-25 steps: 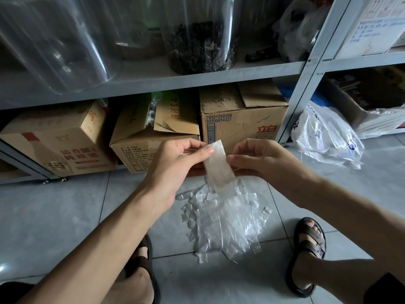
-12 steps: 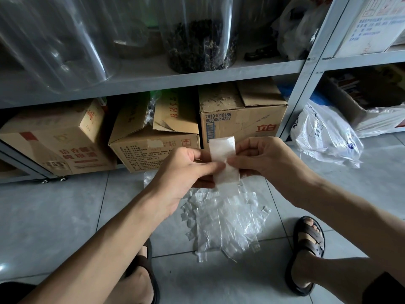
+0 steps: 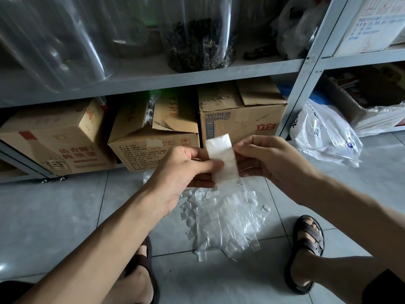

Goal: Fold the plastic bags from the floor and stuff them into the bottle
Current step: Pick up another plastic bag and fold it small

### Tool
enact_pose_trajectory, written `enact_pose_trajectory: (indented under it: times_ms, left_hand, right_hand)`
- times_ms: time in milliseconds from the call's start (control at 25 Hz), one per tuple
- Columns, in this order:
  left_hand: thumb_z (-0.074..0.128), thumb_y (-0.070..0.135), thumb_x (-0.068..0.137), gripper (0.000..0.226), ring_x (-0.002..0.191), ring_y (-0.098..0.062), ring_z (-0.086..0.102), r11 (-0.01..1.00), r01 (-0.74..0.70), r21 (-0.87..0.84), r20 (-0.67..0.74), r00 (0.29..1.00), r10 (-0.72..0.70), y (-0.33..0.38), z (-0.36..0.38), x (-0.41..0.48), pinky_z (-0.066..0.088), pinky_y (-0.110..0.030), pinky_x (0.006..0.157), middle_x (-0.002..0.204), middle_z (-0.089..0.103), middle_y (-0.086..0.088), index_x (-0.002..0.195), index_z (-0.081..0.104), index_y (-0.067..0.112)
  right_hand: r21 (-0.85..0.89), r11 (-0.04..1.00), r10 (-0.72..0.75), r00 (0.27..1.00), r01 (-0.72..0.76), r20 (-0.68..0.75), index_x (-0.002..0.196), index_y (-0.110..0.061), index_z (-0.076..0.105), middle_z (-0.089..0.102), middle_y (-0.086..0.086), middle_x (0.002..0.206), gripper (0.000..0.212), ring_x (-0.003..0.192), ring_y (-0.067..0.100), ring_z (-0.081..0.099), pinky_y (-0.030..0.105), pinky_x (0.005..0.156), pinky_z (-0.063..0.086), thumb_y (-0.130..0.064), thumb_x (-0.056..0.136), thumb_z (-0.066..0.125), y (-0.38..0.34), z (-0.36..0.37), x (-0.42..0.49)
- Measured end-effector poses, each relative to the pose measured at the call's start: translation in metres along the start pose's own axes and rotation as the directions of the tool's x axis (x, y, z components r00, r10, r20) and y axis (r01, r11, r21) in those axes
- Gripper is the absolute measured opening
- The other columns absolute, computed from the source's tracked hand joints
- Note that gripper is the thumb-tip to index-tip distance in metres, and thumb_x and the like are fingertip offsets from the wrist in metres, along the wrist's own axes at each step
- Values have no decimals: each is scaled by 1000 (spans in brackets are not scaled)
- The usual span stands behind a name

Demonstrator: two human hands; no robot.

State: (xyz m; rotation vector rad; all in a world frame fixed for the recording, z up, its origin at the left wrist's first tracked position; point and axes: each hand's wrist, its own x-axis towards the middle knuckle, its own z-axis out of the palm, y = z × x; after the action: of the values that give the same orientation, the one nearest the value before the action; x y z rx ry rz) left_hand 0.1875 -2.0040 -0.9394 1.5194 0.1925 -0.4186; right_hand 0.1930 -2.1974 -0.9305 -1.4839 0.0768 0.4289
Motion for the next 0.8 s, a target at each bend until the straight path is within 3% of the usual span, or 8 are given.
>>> enact_pose_trajectory:
  times_ms: [120, 240, 400, 520, 640, 800]
  left_hand:
    - [78, 8, 78, 18, 76, -25, 75, 1000, -7, 11, -14, 1000, 7, 0, 0, 0, 61, -28, 60, 89, 77, -15, 95, 76, 4]
    - [79, 11, 71, 20, 70, -21, 74, 1000, -6, -2, 0, 1000, 6, 3, 1, -2, 58, -25, 55, 85, 77, -13, 90, 74, 6]
    - [79, 7, 71, 13, 61, -18, 72, 999, -12, -29, -4, 1000, 12, 6, 2, -5, 56, -24, 49, 77, 76, -11, 79, 70, 12]
    - [75, 0, 77, 17, 64, -18, 73, 999, -27, -46, 4, 1000, 27, 7, 2, -7, 57, -24, 50, 84, 77, -13, 82, 74, 16]
    - [74, 4, 69, 21, 67, -17, 72, 993, -39, -108, 24, 999, 42, 10, 3, -8, 58, -25, 53, 85, 78, -9, 80, 80, 21]
    - [67, 0, 80, 21, 64, -14, 71, 995, -51, -86, 54, 997, 56, 12, 5, -11, 56, -22, 53, 78, 76, -7, 77, 79, 17]
  right_hand:
    - [-33, 999, 0, 997, 2, 76, 96, 0, 71, 73, 21, 92, 23, 79, 23, 70, 30, 72, 60, -18, 83, 70, 0, 1, -3]
    - [-75, 997, -24, 997, 30, 73, 83, -4, 74, 72, 15, 81, 3, 71, 19, 68, 25, 66, 60, -3, 83, 71, -1, 3, -5]
    - [-75, 997, -22, 999, 24, 25, 85, -1, 70, 69, 16, 78, 4, 67, 21, 66, 26, 62, 59, 0, 81, 72, -1, 2, -3]
    - [-16, 1000, -5, 999, 6, 43, 84, -7, 70, 71, 14, 82, 10, 69, 20, 68, 27, 63, 60, -5, 75, 73, 0, 3, -3]
    - [124, 992, 26, 997, -36, 79, 78, -12, 71, 72, 11, 84, 8, 73, 20, 69, 33, 72, 60, -8, 71, 71, 0, 1, 0]
    - [133, 991, -2, 995, -12, 104, 82, -6, 69, 72, 10, 80, 4, 71, 17, 69, 29, 69, 62, -6, 81, 64, 1, 0, -1]
